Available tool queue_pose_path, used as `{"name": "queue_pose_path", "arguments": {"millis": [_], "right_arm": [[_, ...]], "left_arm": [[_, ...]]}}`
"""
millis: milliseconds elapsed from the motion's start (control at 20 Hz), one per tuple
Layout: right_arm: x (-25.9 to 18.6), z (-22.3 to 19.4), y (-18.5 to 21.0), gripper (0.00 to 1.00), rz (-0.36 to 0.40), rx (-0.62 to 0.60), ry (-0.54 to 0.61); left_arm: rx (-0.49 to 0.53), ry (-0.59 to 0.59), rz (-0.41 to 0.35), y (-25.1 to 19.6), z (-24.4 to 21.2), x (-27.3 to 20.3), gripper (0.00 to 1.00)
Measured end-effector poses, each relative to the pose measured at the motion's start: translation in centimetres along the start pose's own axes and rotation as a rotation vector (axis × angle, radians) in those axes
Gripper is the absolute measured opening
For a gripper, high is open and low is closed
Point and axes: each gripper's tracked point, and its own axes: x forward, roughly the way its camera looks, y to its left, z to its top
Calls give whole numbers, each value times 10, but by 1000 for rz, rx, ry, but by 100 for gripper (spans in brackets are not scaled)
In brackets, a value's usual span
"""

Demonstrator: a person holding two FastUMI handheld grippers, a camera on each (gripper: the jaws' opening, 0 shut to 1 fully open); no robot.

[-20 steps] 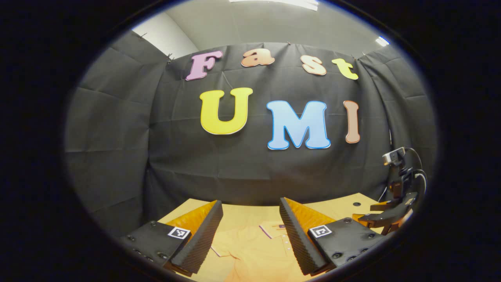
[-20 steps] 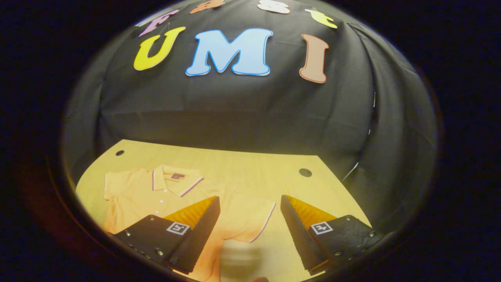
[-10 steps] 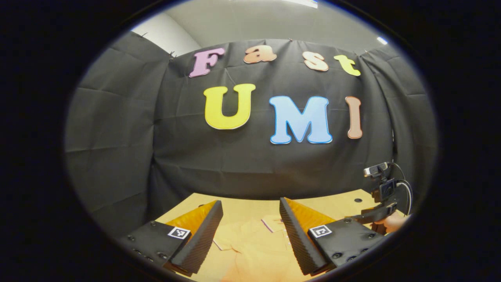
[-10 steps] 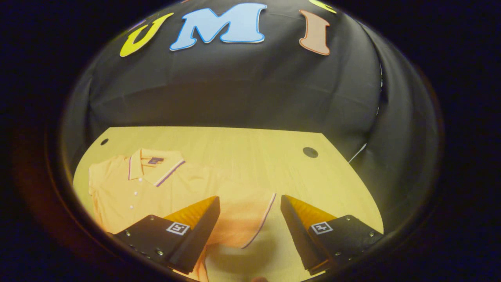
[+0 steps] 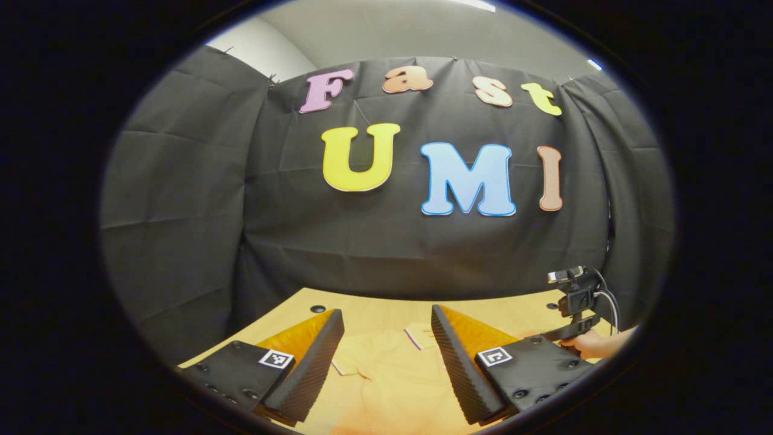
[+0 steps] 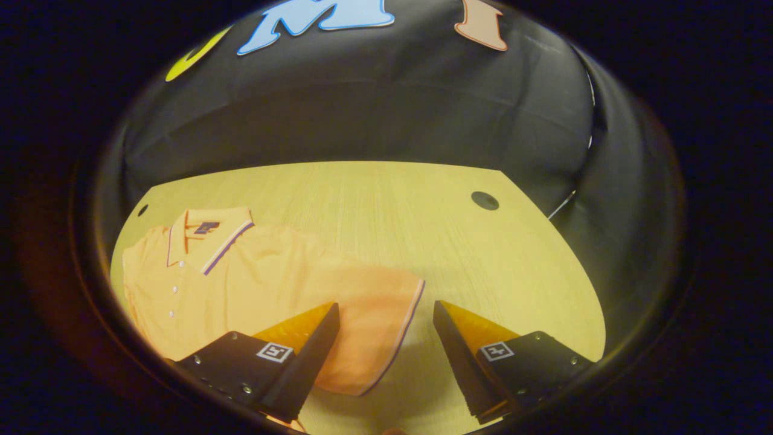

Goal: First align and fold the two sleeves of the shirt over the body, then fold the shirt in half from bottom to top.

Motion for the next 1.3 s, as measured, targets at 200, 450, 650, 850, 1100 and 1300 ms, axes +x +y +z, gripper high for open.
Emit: {"name": "queue_pose_path", "arguments": {"millis": [200, 450, 650, 850, 1100, 1300], "right_arm": [[9, -8, 5, 97, 34, 36, 39], [10, -8, 3, 78, 43, 96, 57], [10, -10, 5, 39, 50, 74, 55], [9, -8, 11, 13, 49, 28, 42], [-13, 19, 26, 4, 34, -135, -60], [-41, 46, 54, 5, 71, -230, -150]], "left_arm": [[9, 3, -18, -8, 2, 1, 93], [18, 3, -29, -11, 4, 2, 93], [13, 8, -34, -10, 3, 2, 93], [10, 7, -32, -7, 4, 0, 93], [1, 4, -9, 3, 4, -7, 93], [-30, 14, -3, 6, -3, -9, 93]]}}
